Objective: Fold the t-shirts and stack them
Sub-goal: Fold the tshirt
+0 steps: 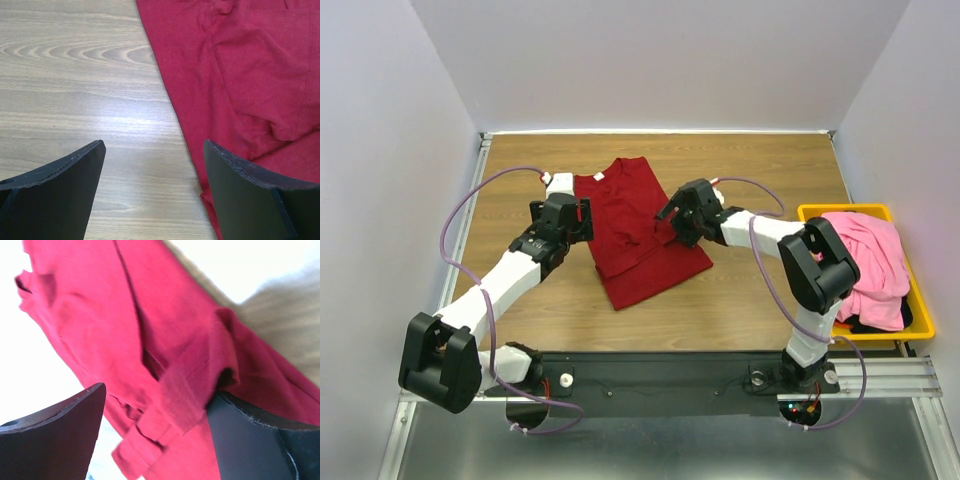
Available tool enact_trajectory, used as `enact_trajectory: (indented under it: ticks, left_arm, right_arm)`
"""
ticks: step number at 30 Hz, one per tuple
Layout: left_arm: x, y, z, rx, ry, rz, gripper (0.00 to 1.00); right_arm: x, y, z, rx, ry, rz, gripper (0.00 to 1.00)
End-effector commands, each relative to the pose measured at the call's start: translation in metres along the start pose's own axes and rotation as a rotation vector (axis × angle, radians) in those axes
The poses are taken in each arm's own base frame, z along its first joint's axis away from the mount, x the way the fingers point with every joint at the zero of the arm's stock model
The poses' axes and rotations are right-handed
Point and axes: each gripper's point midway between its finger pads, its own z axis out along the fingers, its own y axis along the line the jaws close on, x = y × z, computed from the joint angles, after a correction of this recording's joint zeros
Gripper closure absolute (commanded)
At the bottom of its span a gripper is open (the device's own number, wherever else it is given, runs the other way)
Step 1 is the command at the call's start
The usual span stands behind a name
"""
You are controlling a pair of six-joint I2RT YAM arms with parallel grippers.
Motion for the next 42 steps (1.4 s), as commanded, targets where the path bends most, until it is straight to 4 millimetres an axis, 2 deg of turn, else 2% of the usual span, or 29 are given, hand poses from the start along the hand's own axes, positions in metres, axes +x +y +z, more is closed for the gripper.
enact_trajectory:
  ticks: [1, 3, 4, 6, 7, 9, 10, 14, 16, 19, 20, 23, 24, 26, 27, 28, 30, 31, 32, 33, 36, 38, 39, 42]
  left_arm:
    - [-0.014, 0.002, -0.002, -0.006, -0.053, -0.010, 0.09]
    - [-0.015, 0.002, -0.002, -0.005, -0.056, -0.011, 0.09]
    - [-0.015, 0.002, -0.003, -0.005, -0.056, -0.009, 0.09]
    - [-0.014, 0.001, -0.003, 0.001, -0.054, -0.007, 0.09]
    - [-0.014, 0.001, -0.003, 0.002, -0.054, -0.007, 0.09]
    - [-0.014, 0.000, -0.003, 0.007, -0.052, -0.004, 0.09]
    - [-0.012, 0.000, -0.002, 0.010, -0.047, -0.003, 0.09]
    - [-0.013, -0.004, -0.004, 0.036, -0.052, 0.000, 0.09]
    - [-0.009, -0.010, -0.006, 0.076, -0.042, 0.004, 0.09]
    - [-0.004, -0.026, -0.013, 0.159, -0.028, 0.027, 0.09]
    - [-0.001, -0.030, -0.016, 0.180, -0.024, 0.058, 0.07]
    - [0.006, -0.052, -0.028, 0.266, -0.005, 0.101, 0.03]
    - [0.005, -0.061, -0.032, 0.301, -0.006, 0.122, 0.01]
    - [0.011, -0.078, -0.042, 0.330, 0.001, 0.172, 0.01]
    - [0.013, -0.079, -0.041, 0.310, 0.003, 0.192, 0.01]
    - [0.019, -0.089, -0.042, 0.321, 0.022, 0.230, 0.01]
    - [0.029, -0.095, -0.036, 0.295, 0.054, 0.296, 0.01]
    - [0.031, -0.099, -0.034, 0.287, 0.057, 0.326, 0.01]
    - [0.037, -0.101, -0.032, 0.276, 0.076, 0.360, 0.01]
    - [0.044, -0.109, -0.029, 0.267, 0.092, 0.413, 0.01]
    - [0.060, -0.123, -0.025, 0.252, 0.131, 0.520, 0.01]
    - [0.069, -0.123, -0.021, 0.214, 0.149, 0.577, 0.01]
    - [0.067, -0.119, -0.018, 0.168, 0.140, 0.593, 0.02]
    - [0.076, -0.121, -0.011, 0.142, 0.166, 0.632, 0.02]
  right_arm:
    - [-0.018, 0.042, 0.001, -0.090, -0.066, 0.009, 0.16]
    - [-0.019, 0.047, 0.004, -0.098, -0.062, 0.006, 0.16]
    - [-0.023, 0.058, 0.004, -0.120, -0.068, 0.006, 0.16]
    - [-0.025, 0.066, 0.008, -0.130, -0.071, -0.001, 0.16]
    - [-0.029, 0.079, 0.007, -0.156, -0.080, -0.006, 0.16]
    - [-0.034, 0.086, 0.012, -0.164, -0.093, -0.022, 0.16]
    - [-0.039, 0.098, 0.011, -0.188, -0.107, -0.025, 0.15]
    - [-0.050, 0.120, 0.012, -0.230, -0.128, -0.079, 0.15]
    - [-0.055, 0.128, 0.006, -0.252, -0.137, -0.102, 0.15]
    - [-0.058, 0.128, -0.007, -0.263, -0.148, -0.185, 0.15]
    - [-0.063, 0.130, -0.020, -0.281, -0.162, -0.234, 0.15]
    - [-0.064, 0.100, -0.032, -0.239, -0.156, -0.315, 0.15]
    - [-0.064, 0.085, -0.045, -0.216, -0.159, -0.329, 0.15]
    - [-0.071, 0.065, -0.057, -0.184, -0.179, -0.364, 0.15]
    - [-0.077, 0.063, -0.077, -0.191, -0.208, -0.367, 0.14]
    - [-0.077, 0.039, -0.078, -0.149, -0.200, -0.368, 0.14]
    - [-0.085, 0.012, -0.097, -0.114, -0.224, -0.367, 0.12]
    - [-0.088, 0.019, -0.108, -0.137, -0.243, -0.365, 0.11]
    - [-0.090, -0.003, -0.109, -0.097, -0.242, -0.358, 0.11]
    - [-0.095, -0.003, -0.123, -0.112, -0.267, -0.351, 0.10]
    - [-0.098, -0.030, -0.132, -0.068, -0.278, -0.349, 0.08]
    - [-0.103, -0.034, -0.142, -0.069, -0.302, -0.348, 0.08]
    - [-0.101, -0.042, -0.142, -0.058, -0.291, -0.349, 0.07]
    - [-0.104, -0.047, -0.148, -0.057, -0.297, -0.351, 0.07]
